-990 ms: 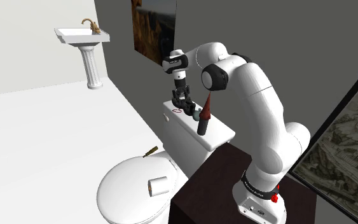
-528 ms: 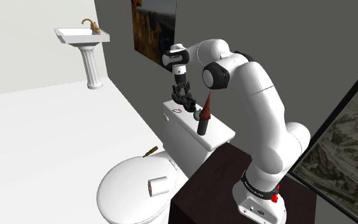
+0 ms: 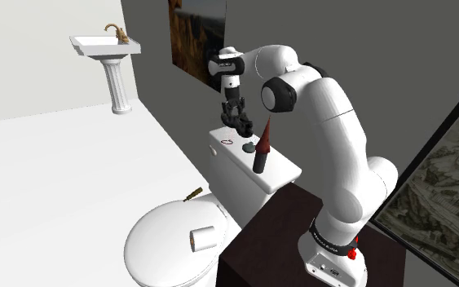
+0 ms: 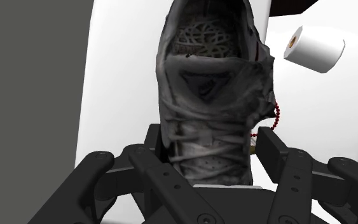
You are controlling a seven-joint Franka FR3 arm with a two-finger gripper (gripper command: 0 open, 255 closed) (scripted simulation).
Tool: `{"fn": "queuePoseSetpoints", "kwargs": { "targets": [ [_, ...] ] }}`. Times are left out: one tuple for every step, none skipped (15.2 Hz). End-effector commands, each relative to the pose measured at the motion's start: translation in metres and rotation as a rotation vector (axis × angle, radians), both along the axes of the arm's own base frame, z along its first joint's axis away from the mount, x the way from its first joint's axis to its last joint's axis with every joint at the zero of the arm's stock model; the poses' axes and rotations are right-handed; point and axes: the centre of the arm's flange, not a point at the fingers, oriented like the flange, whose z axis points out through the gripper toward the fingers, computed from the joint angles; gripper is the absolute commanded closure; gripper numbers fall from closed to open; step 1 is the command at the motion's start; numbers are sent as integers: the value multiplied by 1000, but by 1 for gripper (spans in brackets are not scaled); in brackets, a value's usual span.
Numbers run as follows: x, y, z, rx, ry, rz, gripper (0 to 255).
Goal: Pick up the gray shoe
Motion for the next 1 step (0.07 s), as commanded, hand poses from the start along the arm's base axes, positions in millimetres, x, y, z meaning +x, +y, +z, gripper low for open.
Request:
{"fn": "queuePoseSetpoints", "kwargs": {
  "targets": [
    [0, 0, 3, 0, 0, 0, 255]
  ]
}}
